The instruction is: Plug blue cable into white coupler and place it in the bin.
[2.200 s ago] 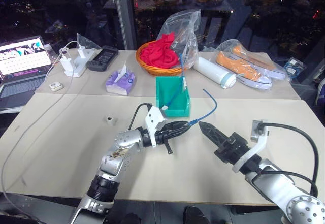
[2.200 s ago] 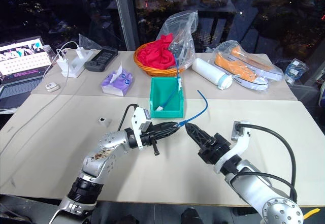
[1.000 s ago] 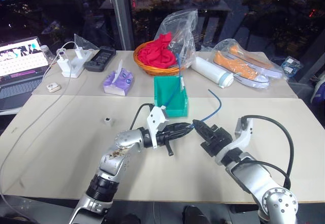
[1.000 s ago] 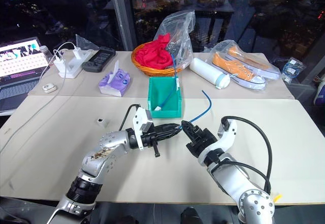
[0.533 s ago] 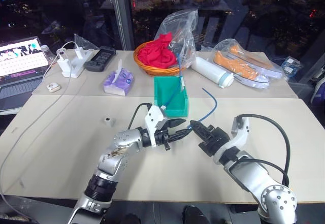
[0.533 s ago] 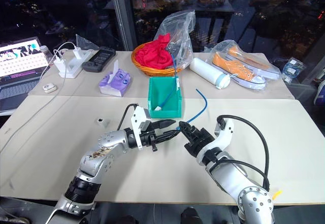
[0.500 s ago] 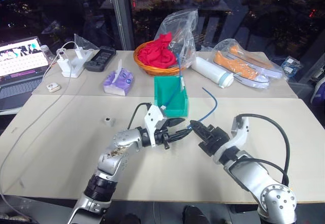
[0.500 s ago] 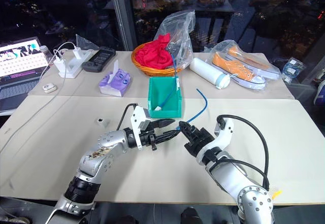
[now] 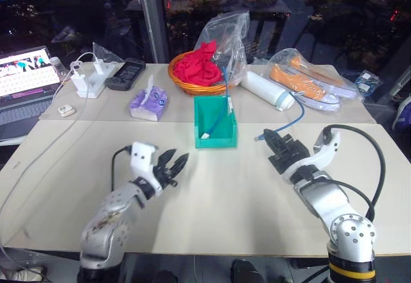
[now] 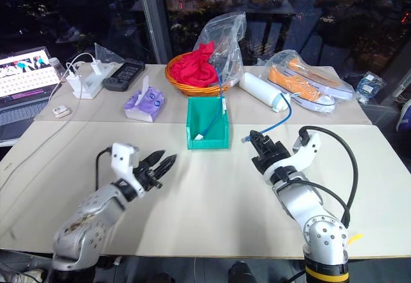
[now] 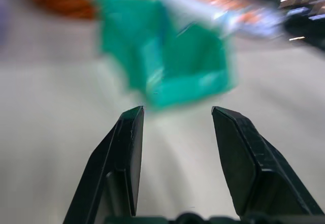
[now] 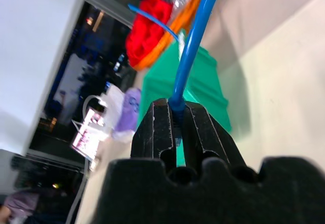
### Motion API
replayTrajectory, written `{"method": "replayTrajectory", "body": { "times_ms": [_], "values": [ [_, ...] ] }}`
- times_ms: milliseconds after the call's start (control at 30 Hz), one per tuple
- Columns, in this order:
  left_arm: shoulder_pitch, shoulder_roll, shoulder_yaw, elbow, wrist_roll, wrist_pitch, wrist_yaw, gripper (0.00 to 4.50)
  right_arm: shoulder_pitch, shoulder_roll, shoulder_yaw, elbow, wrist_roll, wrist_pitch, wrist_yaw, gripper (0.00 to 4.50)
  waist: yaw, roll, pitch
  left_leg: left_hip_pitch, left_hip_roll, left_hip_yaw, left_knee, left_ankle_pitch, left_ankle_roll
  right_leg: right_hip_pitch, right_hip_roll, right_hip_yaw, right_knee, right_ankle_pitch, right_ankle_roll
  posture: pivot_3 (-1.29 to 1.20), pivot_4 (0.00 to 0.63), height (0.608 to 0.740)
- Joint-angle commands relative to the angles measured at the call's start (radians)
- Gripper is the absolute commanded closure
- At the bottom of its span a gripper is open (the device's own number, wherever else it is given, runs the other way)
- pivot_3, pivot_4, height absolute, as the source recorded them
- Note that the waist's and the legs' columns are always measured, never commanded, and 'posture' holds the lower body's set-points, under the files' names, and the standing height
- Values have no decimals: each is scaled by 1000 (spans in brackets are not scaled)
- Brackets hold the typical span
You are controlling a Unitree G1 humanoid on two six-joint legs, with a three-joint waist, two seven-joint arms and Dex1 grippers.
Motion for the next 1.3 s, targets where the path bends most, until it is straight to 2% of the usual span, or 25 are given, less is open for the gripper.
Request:
{"method": "replayTrajectory", "body": {
  "times_ms": [33,133,167,233,333,500,733,900,1100,1267,1300],
  "values": [
    [55,-19,79,-74,16,24,110,2203,-30,10,2,2,37,12,37,4500,0,0,0,0,0,0,0,0,0,0,0,0,0,0,0,0,150,722],
    [85,-38,109,-55,29,4,155,2203,-46,12,19,15,38,29,50,4500,0,0,0,0,0,0,0,0,0,0,0,0,0,0,0,0,150,722],
    [98,-35,106,-38,43,-17,153,1713,-51,11,25,19,36,36,55,4500,1,0,0,0,0,0,0,0,0,0,0,0,0,0,0,0,150,722],
    [119,-24,99,-7,72,-48,152,1205,-59,11,33,27,31,48,60,4500,0,0,0,0,0,0,0,0,0,0,0,0,0,0,0,0,150,722],
    [121,-19,118,55,83,-88,147,47,-65,11,34,32,28,53,66,4500,0,0,0,0,0,0,0,0,0,0,0,0,0,0,0,0,150,722],
    [0,27,141,279,116,-195,128,18,-75,22,34,52,15,54,77,4500,2,0,0,0,0,0,0,0,0,0,0,0,0,0,0,0,150,722],
    [-115,116,65,559,174,-371,-17,18,-97,-6,1,74,2,66,101,4500,0,1,0,0,0,0,-1,0,0,0,0,0,-1,0,0,0,150,722],
    [-135,169,19,668,172,-457,-172,18,-100,7,0,66,-2,65,93,4500,1,3,-2,0,0,0,-1,0,0,0,0,0,0,0,0,0,150,722],
    [-213,183,63,801,143,-461,-201,18,-98,24,1,53,-6,64,85,4500,3,10,-5,1,0,0,-1,0,0,1,0,0,0,0,0,0,150,722],
    [-273,182,58,872,152,-468,-203,18,-93,24,-4,49,-9,65,83,4500,1,10,-6,2,0,0,-1,0,0,1,0,0,2,0,0,0,150,722],
    [-279,178,50,869,154,-467,-206,271,-91,25,-4,47,-10,65,81,4500,1,10,-6,2,0,0,-1,0,0,1,0,-1,2,0,0,0,150,722]
  ]
}}
